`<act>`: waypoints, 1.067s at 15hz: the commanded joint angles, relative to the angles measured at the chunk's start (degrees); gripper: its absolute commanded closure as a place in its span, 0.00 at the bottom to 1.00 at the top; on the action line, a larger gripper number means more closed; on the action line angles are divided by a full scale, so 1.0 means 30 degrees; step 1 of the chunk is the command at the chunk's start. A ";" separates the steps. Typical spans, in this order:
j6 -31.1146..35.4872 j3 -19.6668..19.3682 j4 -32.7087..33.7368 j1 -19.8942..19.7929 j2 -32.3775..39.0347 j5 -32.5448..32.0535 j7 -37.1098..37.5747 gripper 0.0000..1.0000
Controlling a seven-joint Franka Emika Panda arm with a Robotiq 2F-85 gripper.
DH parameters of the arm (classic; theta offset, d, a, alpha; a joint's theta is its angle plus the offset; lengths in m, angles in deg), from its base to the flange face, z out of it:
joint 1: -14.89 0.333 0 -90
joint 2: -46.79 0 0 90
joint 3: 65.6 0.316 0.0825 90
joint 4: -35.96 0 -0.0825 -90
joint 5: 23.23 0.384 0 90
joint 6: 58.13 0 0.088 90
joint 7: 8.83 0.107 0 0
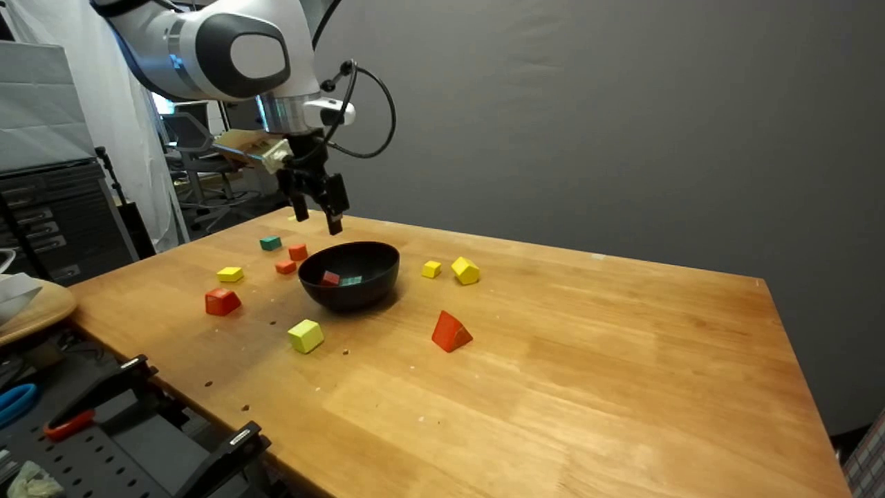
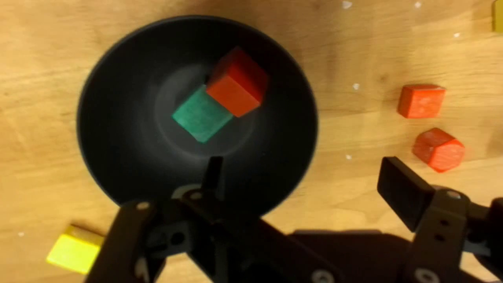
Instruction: Pick up all the cubes and put them in the black bowl
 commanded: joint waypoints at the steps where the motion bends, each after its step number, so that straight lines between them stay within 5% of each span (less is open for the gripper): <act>1: -0.1218 0.1252 -0.0727 0.0402 -0.2229 0.1369 -0.2142 0.00; 5: -0.2832 0.2273 -0.1227 0.0826 -0.2683 0.4872 -0.7395 0.00; 10: -0.5397 0.2155 -0.0278 0.0805 -0.1450 0.4495 -1.2261 0.00; 11: -0.4367 0.2179 -0.0961 0.0958 -0.1794 0.4674 -1.0675 0.00; 13: -0.4813 0.2192 -0.0786 0.0921 -0.1605 0.4660 -1.1590 0.00; 16: -0.4669 0.2103 -0.0614 0.1178 -0.1111 0.3484 -0.7936 0.00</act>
